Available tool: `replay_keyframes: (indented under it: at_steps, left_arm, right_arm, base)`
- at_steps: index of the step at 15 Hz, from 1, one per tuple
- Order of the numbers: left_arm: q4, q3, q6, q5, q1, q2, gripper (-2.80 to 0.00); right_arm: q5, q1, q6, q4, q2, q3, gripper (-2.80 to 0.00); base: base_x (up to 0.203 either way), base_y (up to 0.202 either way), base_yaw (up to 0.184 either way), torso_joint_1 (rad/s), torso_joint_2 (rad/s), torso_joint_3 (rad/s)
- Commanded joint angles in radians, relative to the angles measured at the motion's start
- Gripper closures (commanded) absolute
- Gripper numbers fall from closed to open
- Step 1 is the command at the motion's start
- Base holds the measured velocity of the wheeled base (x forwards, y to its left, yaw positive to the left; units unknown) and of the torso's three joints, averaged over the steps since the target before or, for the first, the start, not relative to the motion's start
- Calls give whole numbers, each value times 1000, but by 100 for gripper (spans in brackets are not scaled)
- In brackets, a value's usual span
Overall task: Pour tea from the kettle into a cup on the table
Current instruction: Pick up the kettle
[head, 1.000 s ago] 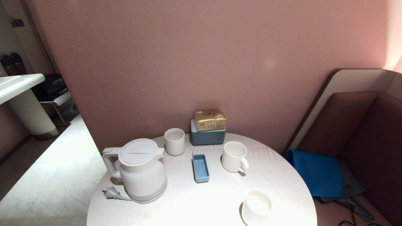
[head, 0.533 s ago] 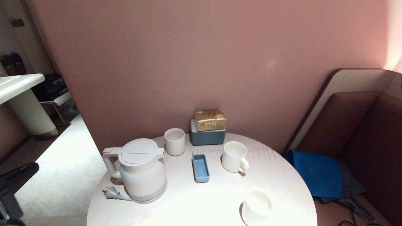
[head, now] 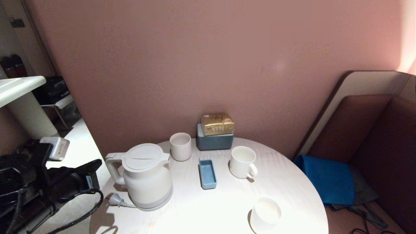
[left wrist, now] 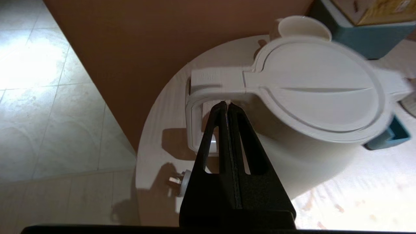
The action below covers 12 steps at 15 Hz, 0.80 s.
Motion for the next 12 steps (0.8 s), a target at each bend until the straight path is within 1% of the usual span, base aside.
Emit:
replay_keyframes:
  at_steps: [1,3,7,12]
  left_arm:
    - [-296,87,-3,0,-9,268,0]
    - [-379,143,-8,-2,-12,333,0]
    - [-381,148,-4,1,-11,346,0]
    - [-381,100,-1,3,-11,362,0]
  right_arm:
    - [1,0,-1,0,1,0,0]
    - [1,0,-1,0,1,0,0]
    - [1,0,-1,0,1,0,0]
    - [1,0,-1,0,1,0,0]
  base:
    - [0,0,0,0,0,0]
    - [0,0,0,0,0,0]
    - [0,0,0,0,0,0]
    - [0,0,0,0,0,0]
